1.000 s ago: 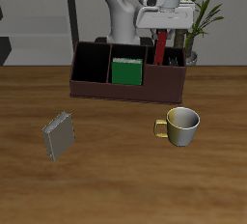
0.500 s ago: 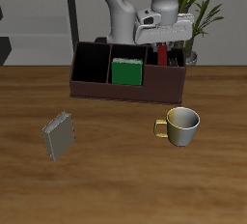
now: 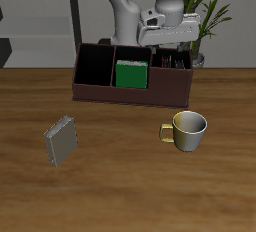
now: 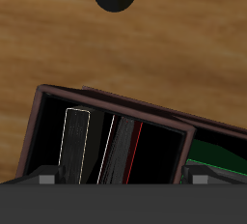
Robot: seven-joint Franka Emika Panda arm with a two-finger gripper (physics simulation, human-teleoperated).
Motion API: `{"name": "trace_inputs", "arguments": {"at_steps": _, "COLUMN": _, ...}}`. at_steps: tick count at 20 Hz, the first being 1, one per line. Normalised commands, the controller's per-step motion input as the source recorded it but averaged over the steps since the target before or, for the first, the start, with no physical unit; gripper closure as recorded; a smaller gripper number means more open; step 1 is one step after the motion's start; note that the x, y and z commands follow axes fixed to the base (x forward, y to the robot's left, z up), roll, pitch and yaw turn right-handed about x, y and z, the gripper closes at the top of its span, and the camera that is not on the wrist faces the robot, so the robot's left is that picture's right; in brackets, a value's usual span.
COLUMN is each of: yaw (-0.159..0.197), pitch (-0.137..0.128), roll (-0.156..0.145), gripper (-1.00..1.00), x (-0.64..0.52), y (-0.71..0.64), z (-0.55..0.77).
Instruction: Place the green book into the back desk caddy's front compartment and place the left yellow book into the back desk caddy's right compartment and place the red book into the back desk caddy's right compartment
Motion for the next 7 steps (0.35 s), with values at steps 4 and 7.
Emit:
{"name": "trace_inputs", "arguments": {"at_steps": 4, "yaw": -0.009, "pitch": -0.074, "roll": -0.015, "gripper": -1.0, "x": -0.04, "y": -0.08, "z": 0.34}}
{"name": "trace_inputs", "arguments": {"at_steps": 7, "yaw": 0.003, "pitch": -0.031, "roll": -0.006, "gripper": -1.0, "x": -0.01, "y": -0.09, "z": 0.17}}
